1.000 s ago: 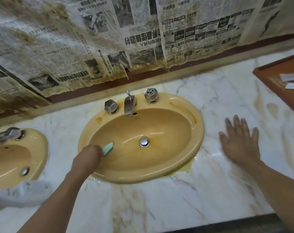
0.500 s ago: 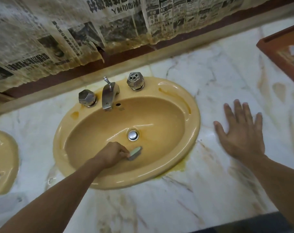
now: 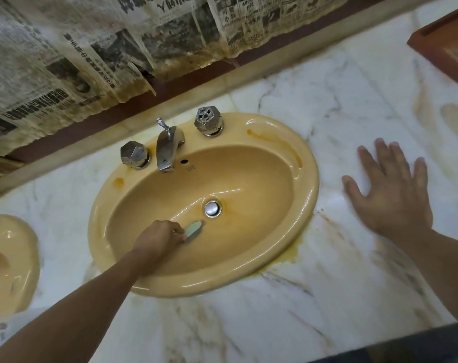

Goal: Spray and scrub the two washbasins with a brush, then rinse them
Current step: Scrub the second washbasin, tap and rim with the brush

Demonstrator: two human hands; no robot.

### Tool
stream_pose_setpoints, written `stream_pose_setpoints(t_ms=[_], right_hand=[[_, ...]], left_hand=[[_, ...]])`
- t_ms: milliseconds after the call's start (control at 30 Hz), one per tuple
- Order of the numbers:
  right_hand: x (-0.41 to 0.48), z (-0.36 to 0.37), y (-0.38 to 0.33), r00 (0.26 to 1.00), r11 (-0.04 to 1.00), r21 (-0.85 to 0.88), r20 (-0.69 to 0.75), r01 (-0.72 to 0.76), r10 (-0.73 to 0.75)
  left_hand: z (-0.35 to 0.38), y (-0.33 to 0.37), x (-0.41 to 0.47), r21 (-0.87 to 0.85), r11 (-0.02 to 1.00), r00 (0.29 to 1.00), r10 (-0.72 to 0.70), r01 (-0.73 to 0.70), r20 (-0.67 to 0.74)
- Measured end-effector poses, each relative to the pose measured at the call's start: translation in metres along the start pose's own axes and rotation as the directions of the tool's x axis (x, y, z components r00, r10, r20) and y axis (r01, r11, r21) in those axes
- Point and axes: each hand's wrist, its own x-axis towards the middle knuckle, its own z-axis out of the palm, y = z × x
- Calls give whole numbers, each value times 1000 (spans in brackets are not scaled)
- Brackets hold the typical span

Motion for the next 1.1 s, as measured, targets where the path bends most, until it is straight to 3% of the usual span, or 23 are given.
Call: stream_pose_setpoints(t_ms=[100,167,300,400,467,567,633,833,900,1000,1033,1100], right_hand=[[0,0,0,1000,1000,-2,-3,0,0],[0,-1,-1,1000,1000,1,-10,-3,3],[0,0,-1,1000,1000,-8,-30,4,-5],[0,0,0,1000,1000,-2,-20,4,-4],[1,0,0,1000,1000,-9,-21,7,-8],[0,0,0,1000,1000,-11,-13,7,-7],[1,0,1,1000,1000,-11,1,-1,1],[1,-2,0,1000,1000,-20,17,-4,4],[0,-3,0,1000,1000,-5,22,-9,10],[0,-4,0,1000,1000,-5,19,-9,9],[0,-4,0,1000,1000,-7,19,-7,7],[0,-4,0,1000,1000,-14,19,-10,10]], left_hand=[[-17,-11,12,184,981,981,-17,54,-195],[-21,-7,19,243,969,974,6,51,-227],[-25,17,24,342,939,1000,28,-28,6],[-43,15,6,566,822,984,-40,-66,174],[-63,6,-10,697,716,977,-113,-46,181],[-83,-2,-30,752,656,988,-144,61,45],[-75,2,-43,728,685,995,-85,22,50],[-67,16,-54,417,908,952,-87,-47,295],[-80,10,-55,442,897,951,-135,-2,279],[-90,-4,-64,636,761,969,-233,125,87],[-89,-7,-66,626,767,970,-234,138,73],[-82,-2,-64,482,872,965,-194,86,178]])
